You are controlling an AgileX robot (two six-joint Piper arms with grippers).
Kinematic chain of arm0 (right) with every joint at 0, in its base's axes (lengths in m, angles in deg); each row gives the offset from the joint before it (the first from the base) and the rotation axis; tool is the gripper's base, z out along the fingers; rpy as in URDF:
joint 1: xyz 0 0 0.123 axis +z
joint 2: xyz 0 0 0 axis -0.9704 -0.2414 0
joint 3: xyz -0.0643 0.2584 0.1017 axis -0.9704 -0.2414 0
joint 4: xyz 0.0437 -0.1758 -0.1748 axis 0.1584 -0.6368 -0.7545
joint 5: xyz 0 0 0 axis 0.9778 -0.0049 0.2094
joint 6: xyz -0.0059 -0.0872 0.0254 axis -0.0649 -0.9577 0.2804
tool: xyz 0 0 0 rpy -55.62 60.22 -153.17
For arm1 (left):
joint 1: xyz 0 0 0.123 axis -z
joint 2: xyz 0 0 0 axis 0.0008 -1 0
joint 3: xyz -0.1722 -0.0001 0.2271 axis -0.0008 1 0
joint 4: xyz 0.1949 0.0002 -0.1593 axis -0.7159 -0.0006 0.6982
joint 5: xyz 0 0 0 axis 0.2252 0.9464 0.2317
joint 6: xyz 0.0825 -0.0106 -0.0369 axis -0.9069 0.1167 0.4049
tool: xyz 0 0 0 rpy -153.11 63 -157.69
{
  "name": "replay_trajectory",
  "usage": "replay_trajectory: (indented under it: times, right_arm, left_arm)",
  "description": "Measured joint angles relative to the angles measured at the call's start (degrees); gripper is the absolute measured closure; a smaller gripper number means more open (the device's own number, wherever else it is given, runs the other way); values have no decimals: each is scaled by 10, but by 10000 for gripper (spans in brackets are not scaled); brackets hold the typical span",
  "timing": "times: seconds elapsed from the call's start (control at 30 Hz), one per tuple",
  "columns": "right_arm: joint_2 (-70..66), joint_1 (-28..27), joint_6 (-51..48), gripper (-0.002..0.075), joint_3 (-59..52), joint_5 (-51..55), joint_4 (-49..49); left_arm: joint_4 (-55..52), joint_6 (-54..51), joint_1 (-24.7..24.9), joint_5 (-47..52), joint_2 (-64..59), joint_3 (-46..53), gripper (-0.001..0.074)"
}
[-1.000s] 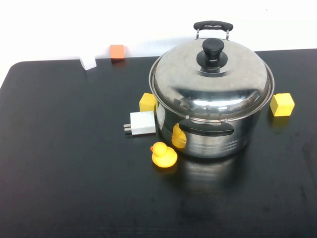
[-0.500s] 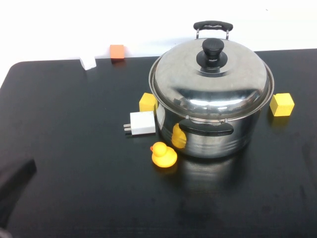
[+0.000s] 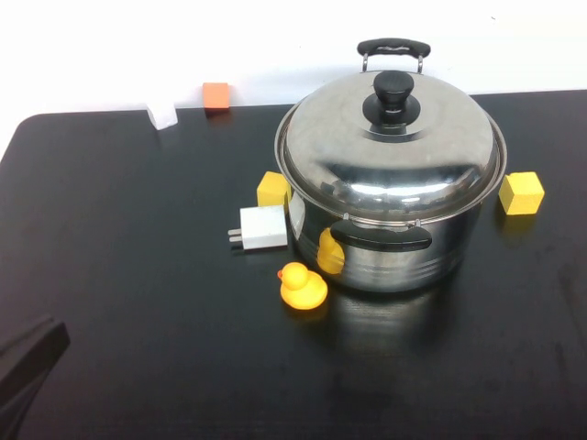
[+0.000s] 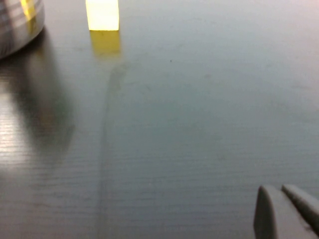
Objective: Cover the pot
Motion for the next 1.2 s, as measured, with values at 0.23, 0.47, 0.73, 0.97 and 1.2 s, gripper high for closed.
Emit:
replay_trajectory:
  times: [0.23, 0.47, 0.73, 0.97, 1.2]
  right_arm:
    - [0, 0, 0, 728, 0, 0, 0]
    - [0, 0, 0, 728, 0, 0, 0]
    - [0, 0, 0, 728, 0, 0, 0]
    - [0, 0, 0, 728, 0, 0, 0]
    - [0, 0, 0, 728, 0, 0, 0]
  left_arm:
    - [1, 0, 0, -1, 0, 0, 735]
    - [40, -20, -44, -11, 38, 6, 735]
    - [133, -89, -222, -40, 120, 72, 735]
    - [207, -94, -360, -49, 198, 195, 735]
    - [213, -94, -403, -24, 203, 258, 735]
